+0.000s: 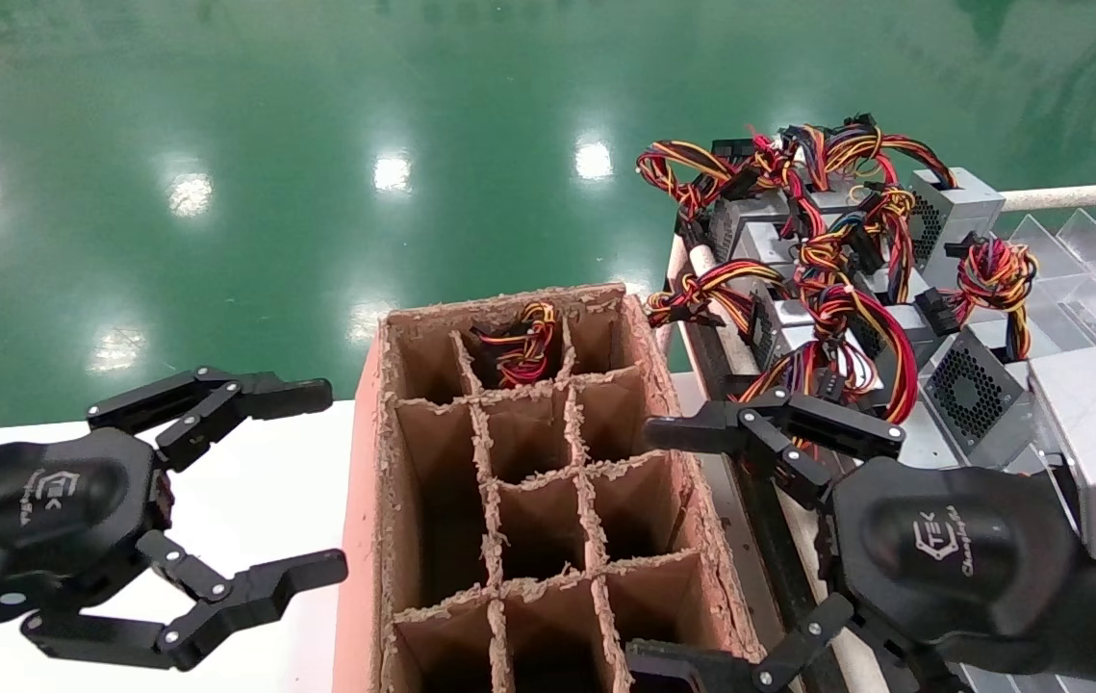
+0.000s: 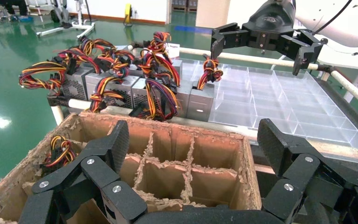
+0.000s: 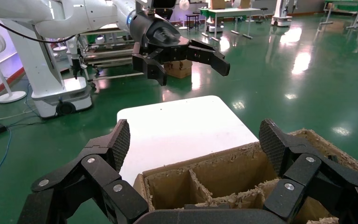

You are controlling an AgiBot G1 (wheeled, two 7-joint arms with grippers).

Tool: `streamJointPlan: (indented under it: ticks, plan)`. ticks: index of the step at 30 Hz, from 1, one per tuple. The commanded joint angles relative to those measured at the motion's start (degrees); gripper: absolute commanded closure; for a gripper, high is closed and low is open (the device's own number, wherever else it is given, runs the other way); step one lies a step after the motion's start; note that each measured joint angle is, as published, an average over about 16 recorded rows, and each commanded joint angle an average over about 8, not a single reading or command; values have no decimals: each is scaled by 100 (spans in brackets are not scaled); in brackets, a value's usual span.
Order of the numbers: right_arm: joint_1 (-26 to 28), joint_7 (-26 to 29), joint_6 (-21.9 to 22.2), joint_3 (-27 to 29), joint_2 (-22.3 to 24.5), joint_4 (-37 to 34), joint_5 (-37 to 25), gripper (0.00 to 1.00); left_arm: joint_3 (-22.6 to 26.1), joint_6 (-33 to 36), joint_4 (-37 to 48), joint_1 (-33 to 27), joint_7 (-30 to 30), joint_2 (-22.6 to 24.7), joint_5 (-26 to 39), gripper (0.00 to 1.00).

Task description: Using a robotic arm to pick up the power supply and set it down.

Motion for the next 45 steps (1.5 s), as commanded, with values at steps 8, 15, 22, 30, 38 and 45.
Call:
streamJointPlan:
  ticks: [8,15,22,30,38,45]
  plan:
    - [0,0,0,0,0,0,0,0,0,0,0,0,0,0,0,0]
    - [0,0,0,0,0,0,0,0,0,0,0,0,0,0,0,0]
    - [0,0,0,0,0,0,0,0,0,0,0,0,0,0,0,0]
    - [0,0,0,0,0,0,0,0,0,0,0,0,0,0,0,78]
    - [41,-19,105,-24,-17,-84,-133,0,0,0,0,0,0,0,0,100]
    - [586,-278,579,-248,-560,-683,-817,0,0,0,0,0,0,0,0,100]
